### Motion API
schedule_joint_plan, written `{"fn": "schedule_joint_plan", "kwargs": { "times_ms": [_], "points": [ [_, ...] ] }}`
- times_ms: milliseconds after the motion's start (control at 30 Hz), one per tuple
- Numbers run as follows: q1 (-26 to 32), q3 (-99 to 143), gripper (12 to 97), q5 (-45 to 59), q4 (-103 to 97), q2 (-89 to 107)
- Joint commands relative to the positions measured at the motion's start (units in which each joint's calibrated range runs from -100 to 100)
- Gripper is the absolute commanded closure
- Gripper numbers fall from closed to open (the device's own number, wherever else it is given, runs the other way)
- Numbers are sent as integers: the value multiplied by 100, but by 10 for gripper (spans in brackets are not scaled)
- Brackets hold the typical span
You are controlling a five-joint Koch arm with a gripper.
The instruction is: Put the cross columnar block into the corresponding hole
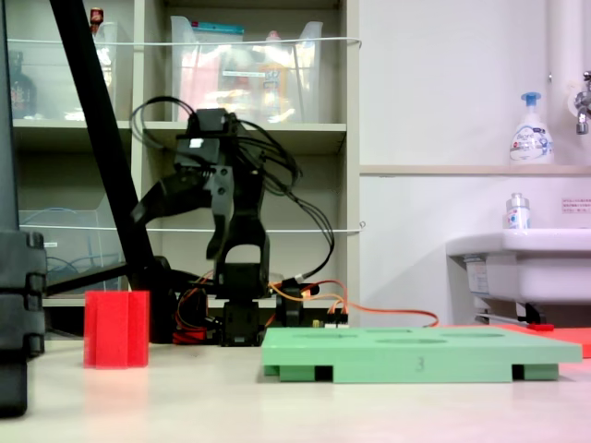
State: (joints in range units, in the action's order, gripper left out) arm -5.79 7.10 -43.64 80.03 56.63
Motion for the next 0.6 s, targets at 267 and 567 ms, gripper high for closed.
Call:
{"fn": "schedule_joint_plan", "kwargs": {
  "times_ms": [267, 567],
  "points": [
    [-127, -2096, 266, 410, 601, -2954],
    [-317, -2365, 269, 611, 591, -4253]
  ]
}}
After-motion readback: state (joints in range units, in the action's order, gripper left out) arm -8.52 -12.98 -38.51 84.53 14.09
